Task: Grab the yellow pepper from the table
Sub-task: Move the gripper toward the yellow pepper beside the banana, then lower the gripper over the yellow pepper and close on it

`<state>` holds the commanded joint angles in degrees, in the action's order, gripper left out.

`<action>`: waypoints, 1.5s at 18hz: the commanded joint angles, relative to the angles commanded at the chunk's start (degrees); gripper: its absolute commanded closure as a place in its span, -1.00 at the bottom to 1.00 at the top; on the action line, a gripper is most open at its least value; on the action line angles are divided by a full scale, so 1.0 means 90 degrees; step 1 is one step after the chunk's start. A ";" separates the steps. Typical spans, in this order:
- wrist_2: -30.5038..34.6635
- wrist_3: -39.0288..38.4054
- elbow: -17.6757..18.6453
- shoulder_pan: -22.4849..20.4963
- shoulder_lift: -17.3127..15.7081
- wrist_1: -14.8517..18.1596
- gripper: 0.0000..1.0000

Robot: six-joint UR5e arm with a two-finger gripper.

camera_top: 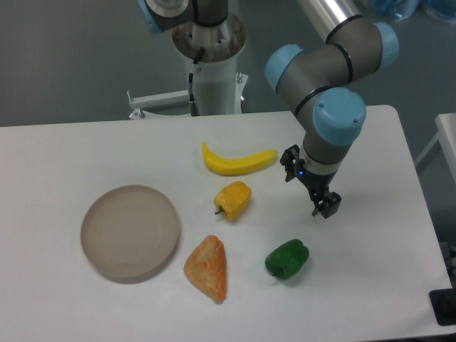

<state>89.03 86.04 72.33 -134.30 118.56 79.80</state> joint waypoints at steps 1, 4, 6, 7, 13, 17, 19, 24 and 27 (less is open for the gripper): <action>0.0010 0.0000 0.0000 0.0000 0.0000 0.0000 -1.00; 0.0088 -0.0010 0.0010 0.0019 0.0000 0.0010 -1.00; 0.0088 -0.0010 0.0010 0.0029 -0.0010 0.0010 -1.00; 0.0088 -0.0048 0.0029 0.0020 -0.0029 0.0019 -1.00; -0.0029 -0.0787 0.0497 0.0107 -0.0185 0.0029 -1.00; -0.0341 -0.1716 0.0858 0.0244 -0.0224 0.0000 -1.00; -0.0410 -0.2059 0.1151 0.0390 -0.0302 -0.0039 -1.00; -0.0459 -0.2227 0.1435 0.0702 -0.0244 -0.0068 -1.00; -0.0459 -0.2227 0.1611 0.0723 -0.0254 -0.0224 -1.00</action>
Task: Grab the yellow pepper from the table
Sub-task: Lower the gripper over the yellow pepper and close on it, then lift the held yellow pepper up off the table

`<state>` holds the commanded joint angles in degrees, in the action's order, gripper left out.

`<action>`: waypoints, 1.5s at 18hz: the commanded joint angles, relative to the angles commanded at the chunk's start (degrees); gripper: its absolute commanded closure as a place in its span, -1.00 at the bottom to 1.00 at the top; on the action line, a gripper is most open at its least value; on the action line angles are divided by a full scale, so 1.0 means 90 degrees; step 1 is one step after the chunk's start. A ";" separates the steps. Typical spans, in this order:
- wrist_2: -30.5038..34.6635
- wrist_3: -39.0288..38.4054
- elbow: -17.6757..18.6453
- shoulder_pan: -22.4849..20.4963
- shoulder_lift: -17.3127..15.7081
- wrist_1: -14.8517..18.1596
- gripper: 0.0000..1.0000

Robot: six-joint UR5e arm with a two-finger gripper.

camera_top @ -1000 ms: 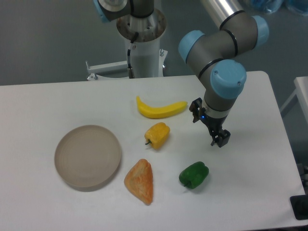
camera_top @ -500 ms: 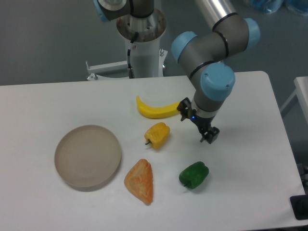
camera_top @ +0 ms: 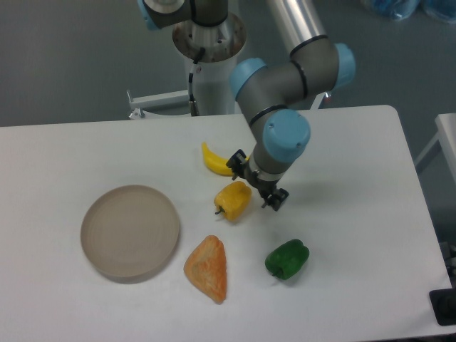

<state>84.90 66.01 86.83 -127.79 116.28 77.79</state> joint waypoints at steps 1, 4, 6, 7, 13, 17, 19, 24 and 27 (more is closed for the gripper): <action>0.0000 -0.0010 0.0088 0.0000 -0.0010 -0.0117 -1.00; 0.0000 -0.0020 0.0361 0.0039 -0.0029 -0.0497 -1.00; 0.0000 -0.0029 0.0527 0.0088 -0.0029 -0.0693 -1.00; 0.0000 -0.0029 0.0605 0.0107 -0.0029 -0.0791 -1.00; 0.0000 0.0010 0.0626 0.0137 0.0010 -0.0958 0.12; 0.0029 -0.0019 0.0286 0.0069 -0.0059 -0.0871 0.89; 0.0029 -0.0029 0.0206 0.0039 -0.0107 -0.0850 0.88; 0.0097 0.0165 -0.0788 -0.0322 -0.0157 0.0106 0.85; 0.0486 0.1099 -0.1092 -0.0429 -0.0040 0.0165 0.86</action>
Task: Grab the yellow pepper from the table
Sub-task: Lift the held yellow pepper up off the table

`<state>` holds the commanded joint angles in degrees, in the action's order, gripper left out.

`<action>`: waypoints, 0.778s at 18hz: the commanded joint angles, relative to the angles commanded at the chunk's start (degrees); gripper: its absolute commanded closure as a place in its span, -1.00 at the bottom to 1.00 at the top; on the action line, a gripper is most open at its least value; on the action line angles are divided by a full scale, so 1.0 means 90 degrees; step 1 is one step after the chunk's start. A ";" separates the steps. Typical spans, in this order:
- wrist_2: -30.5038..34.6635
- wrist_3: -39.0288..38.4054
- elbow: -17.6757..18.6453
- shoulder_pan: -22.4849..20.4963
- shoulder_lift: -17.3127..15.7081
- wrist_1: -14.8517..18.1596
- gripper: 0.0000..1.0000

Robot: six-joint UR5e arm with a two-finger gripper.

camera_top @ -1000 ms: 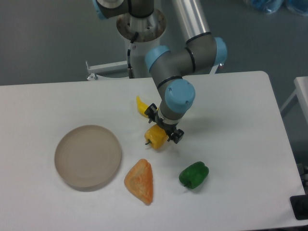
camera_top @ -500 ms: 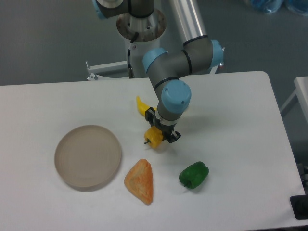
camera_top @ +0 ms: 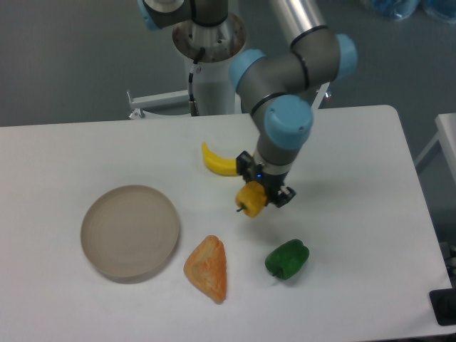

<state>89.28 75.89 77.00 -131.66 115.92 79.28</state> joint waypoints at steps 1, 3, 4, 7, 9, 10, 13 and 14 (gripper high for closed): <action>0.0137 0.0256 -0.0049 -0.0029 0.0000 0.0000 0.86; 0.0217 0.0618 -0.0176 -0.0156 0.0020 0.0010 0.86; 0.0217 0.0949 -0.0283 -0.0176 0.0049 0.0000 0.86; 0.0168 0.1118 -0.0411 -0.0166 0.0195 -0.0058 0.84; 0.0148 0.1264 -0.0518 -0.0156 0.0235 -0.0059 0.84; 0.0168 0.1274 -0.0509 -0.0156 0.0244 -0.0059 0.84; 0.0149 0.1274 -0.0509 -0.0147 0.0264 -0.0059 0.84; 0.0148 0.1274 -0.0509 -0.0147 0.0264 -0.0059 0.84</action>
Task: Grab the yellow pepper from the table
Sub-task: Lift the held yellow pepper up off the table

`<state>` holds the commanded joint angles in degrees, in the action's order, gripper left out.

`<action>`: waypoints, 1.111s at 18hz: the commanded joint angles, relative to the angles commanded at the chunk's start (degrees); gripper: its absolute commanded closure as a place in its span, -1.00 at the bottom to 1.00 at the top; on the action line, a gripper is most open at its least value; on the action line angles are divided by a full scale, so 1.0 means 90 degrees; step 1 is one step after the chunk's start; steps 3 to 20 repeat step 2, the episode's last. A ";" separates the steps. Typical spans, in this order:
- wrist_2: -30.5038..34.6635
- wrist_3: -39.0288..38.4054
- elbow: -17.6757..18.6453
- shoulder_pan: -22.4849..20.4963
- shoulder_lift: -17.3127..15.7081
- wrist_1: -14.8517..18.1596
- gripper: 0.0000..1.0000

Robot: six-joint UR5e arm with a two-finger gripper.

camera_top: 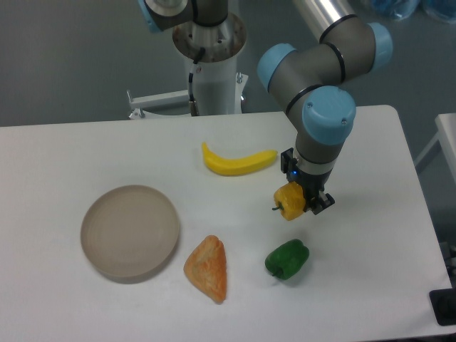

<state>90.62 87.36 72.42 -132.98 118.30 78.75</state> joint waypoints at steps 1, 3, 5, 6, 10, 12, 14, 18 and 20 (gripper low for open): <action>0.0000 0.0000 0.0000 0.0000 0.0000 0.0000 0.84; 0.0000 0.0000 0.0000 0.0000 0.0000 0.0000 0.84; 0.0000 0.0000 0.0000 0.0000 0.0000 0.0000 0.84; 0.0000 0.0000 0.0000 0.0000 0.0000 0.0000 0.84; 0.0000 0.0000 0.0000 0.0000 0.0000 0.0000 0.84; 0.0000 0.0000 0.0000 0.0000 0.0000 0.0000 0.84; 0.0000 0.0000 0.0000 0.0000 0.0000 0.0000 0.84; 0.0000 0.0000 0.0000 0.0000 0.0000 0.0000 0.84; 0.0000 0.0000 0.0000 0.0000 0.0000 0.0000 0.84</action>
